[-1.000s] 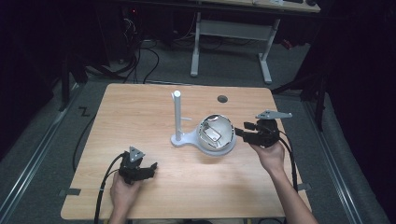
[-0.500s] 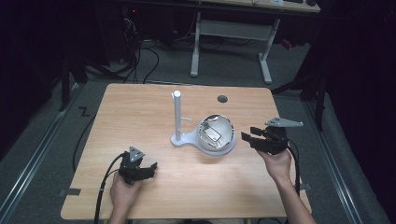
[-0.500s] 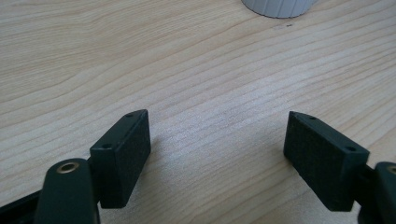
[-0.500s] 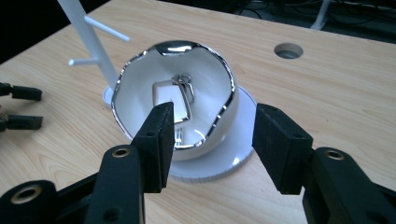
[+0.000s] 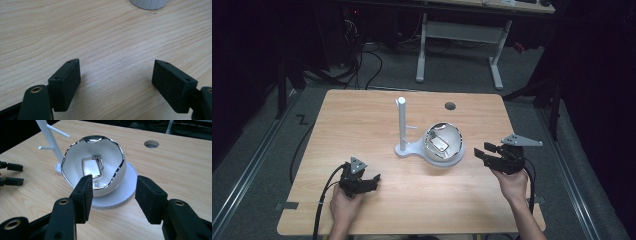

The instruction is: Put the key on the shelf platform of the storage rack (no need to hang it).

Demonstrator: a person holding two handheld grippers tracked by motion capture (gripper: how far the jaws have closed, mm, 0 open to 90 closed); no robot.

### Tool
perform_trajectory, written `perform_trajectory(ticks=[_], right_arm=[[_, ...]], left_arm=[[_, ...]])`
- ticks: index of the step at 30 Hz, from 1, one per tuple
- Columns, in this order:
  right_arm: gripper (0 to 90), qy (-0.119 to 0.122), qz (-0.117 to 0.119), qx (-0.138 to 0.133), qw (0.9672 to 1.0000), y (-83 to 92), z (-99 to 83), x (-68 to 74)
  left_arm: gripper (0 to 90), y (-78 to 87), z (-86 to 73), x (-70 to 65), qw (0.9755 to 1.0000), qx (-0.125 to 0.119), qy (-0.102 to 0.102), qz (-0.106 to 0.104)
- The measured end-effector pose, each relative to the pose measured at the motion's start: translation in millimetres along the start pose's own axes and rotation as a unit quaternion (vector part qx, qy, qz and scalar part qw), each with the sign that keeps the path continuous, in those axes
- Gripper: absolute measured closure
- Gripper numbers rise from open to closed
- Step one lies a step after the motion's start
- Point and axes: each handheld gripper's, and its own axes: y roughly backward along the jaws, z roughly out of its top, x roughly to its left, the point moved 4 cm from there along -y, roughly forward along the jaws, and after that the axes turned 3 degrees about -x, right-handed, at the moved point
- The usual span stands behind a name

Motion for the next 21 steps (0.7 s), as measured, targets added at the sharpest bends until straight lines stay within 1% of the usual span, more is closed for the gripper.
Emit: perform_trajectory(ticks=[6, 7, 10, 14, 21], right_arm=[[48.5, -0.006, -0.004, -0.002, 1.0000, 1.7, -11.1, -2.0], [48.5, -0.011, -0.005, -0.002, 0.9999, 1.3, -14.4, -2.2], [48.4, -0.008, -0.007, -0.003, 0.9999, 0.5, -18.1, -2.9], [48.1, -0.009, -0.016, -0.001, 0.9998, -1.7, -28.2, -2.9], [48.2, -0.011, -0.023, 0.001, 0.9997, -5.1, -39.3, -5.3]], left_arm=[[23.4, 0.0, 0.0, 0.0, 1.0000, 0.000, 0.000, 0.000], [23.4, 0.0, 0.0, 0.0, 1.0000, 0.000, 0.000, 0.000], [23.4, 0.0, 0.0, 0.0, 1.0000, 0.000, 0.000, 0.000], [23.4, 0.0, 0.0, 0.0, 1.0000, 0.000, 0.000, 0.000], [23.4, 0.0, 0.0, 0.0, 1.0000, 0.000, 0.000, 0.000]])
